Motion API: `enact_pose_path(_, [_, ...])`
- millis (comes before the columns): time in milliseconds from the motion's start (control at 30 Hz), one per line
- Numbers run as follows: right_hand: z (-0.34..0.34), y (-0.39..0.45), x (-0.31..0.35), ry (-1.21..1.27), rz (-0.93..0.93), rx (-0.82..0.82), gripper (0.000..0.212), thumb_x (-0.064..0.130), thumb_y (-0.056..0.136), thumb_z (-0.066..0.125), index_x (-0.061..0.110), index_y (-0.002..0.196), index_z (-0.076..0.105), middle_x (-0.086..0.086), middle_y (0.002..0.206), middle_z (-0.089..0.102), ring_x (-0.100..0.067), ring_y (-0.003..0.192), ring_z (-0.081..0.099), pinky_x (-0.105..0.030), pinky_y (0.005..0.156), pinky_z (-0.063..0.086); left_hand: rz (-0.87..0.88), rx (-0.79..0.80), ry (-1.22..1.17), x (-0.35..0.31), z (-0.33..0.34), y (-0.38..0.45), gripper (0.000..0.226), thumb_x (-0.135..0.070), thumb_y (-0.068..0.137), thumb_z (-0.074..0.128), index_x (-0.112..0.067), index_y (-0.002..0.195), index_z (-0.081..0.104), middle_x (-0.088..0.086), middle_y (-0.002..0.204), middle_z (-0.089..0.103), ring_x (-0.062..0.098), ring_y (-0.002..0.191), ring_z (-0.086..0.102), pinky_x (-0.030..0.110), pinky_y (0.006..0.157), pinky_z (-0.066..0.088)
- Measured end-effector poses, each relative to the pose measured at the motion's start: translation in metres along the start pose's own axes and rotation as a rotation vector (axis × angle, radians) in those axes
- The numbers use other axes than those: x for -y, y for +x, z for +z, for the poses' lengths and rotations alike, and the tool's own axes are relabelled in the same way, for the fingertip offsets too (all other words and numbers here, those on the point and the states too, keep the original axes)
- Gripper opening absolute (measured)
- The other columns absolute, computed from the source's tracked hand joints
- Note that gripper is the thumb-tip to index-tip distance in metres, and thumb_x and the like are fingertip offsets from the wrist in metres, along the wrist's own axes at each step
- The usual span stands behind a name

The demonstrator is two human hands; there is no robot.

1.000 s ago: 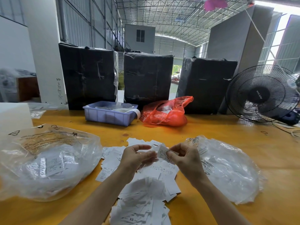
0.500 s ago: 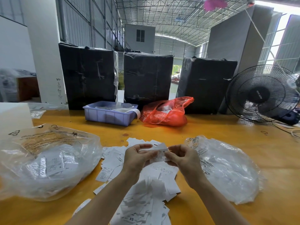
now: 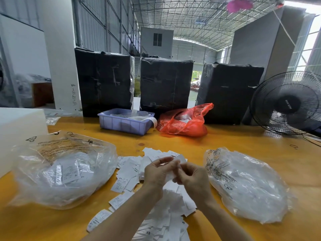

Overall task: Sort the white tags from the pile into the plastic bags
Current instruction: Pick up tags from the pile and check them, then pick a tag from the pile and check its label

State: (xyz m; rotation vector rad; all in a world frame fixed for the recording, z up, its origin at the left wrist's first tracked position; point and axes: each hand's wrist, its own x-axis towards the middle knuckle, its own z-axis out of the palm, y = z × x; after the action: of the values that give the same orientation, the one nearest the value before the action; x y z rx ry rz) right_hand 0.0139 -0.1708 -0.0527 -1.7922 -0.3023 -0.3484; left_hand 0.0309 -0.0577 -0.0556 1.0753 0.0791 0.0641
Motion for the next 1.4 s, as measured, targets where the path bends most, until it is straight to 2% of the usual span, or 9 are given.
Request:
enact_pose_path(133, [-0.009,0.005,0.0,-0.046,0.017,0.051,0.03,-0.003,0.089,0.057,0.014,0.069,0.071,-0.005,0.053,0.063,-0.01,0.048,0.056,-0.027,0.052,0.047,0.067,0.176,0.4,-0.015,-0.008,0.0,0.021,-0.014,0.072,0.08,-0.005,0.089,0.073,0.013,0.08,0.072,0.018,0.066,0.069,0.025,0.059,0.052])
enact_pose_path(267, [-0.004,0.004,-0.003,-0.009,0.037,0.091,0.01,0.004,0.087,0.064,0.005,0.079,0.07,-0.013,0.061,0.068,-0.023,0.054,0.063,-0.031,0.053,0.051,0.123,0.144,0.704,-0.033,-0.017,0.001,0.003,-0.015,0.076,0.078,-0.014,0.077,0.075,0.0,0.068,0.068,0.007,0.059,0.061,0.013,0.048,0.042])
enact_pose_path(567, [-0.004,0.008,-0.013,-0.118,0.067,0.093,0.013,-0.001,0.087,0.062,0.01,0.092,0.066,-0.001,0.073,0.072,-0.014,0.062,0.068,-0.023,0.057,0.051,0.27,-0.607,1.105,-0.145,-0.147,0.009,0.013,-0.015,0.074,0.079,-0.009,0.084,0.074,0.004,0.087,0.071,0.015,0.083,0.064,0.024,0.07,0.049])
enact_pose_path(733, [0.0,0.004,-0.011,-0.455,-0.166,0.165,0.011,0.014,0.086,0.067,0.014,0.097,0.07,0.004,0.092,0.07,-0.013,0.089,0.065,-0.023,0.077,0.049,0.295,-0.8,1.593,-0.134,-0.17,0.007,0.038,-0.026,0.085,0.068,-0.005,0.116,0.06,0.016,0.116,0.063,0.032,0.105,0.056,0.038,0.086,0.047])
enact_pose_path(833, [0.002,-0.003,-0.004,-0.61,-0.276,0.455,0.045,0.055,0.08,0.061,0.033,0.12,0.06,0.018,0.124,0.053,-0.003,0.12,0.043,-0.022,0.101,0.035,0.465,-0.506,1.709,-0.108,-0.15,-0.004,0.059,-0.055,0.085,0.056,-0.02,0.131,0.05,0.007,0.136,0.049,0.026,0.126,0.041,0.04,0.099,0.039])
enact_pose_path(967, [0.018,-0.02,-0.002,-0.762,-0.412,0.767,0.067,0.08,0.071,0.045,0.058,0.134,0.033,0.032,0.147,0.017,0.002,0.142,-0.002,-0.052,0.115,-0.003,0.214,-0.099,2.113,-0.078,-0.149,-0.018,0.082,-0.08,0.076,0.038,-0.049,0.146,0.008,-0.003,0.159,0.005,0.026,0.145,0.007,0.055,0.112,0.01])
enact_pose_path(1100, [0.035,-0.036,-0.002,-0.804,-0.418,0.906,0.057,0.077,0.081,0.034,0.059,0.134,0.024,0.015,0.154,0.014,-0.011,0.145,-0.006,-0.064,0.103,-0.022,0.181,-0.12,2.187,-0.069,-0.17,-0.007,0.062,-0.058,0.094,0.03,-0.048,0.146,-0.003,-0.007,0.159,-0.008,0.026,0.147,0.0,0.06,0.114,0.003])
enact_pose_path(1267, [0.032,-0.032,0.0,-0.858,-0.429,0.864,0.046,0.065,0.089,0.03,0.046,0.131,0.033,0.004,0.14,0.031,-0.021,0.135,0.019,-0.066,0.1,-0.019,0.156,-0.15,2.182,-0.059,-0.172,0.026,0.054,-0.043,0.101,0.018,-0.038,0.149,-0.005,-0.006,0.16,-0.004,0.026,0.146,0.006,0.06,0.114,0.007])
enact_pose_path(1400, [0.028,-0.029,0.005,-0.826,-0.353,0.876,0.054,0.067,0.088,0.033,0.051,0.138,0.026,0.009,0.153,0.021,-0.013,0.144,0.005,-0.065,0.104,-0.021,0.219,-0.234,2.226,-0.067,-0.145,0.026,0.061,-0.046,0.096,0.038,-0.032,0.15,0.012,0.006,0.159,0.012,0.036,0.143,0.016,0.063,0.111,0.011])
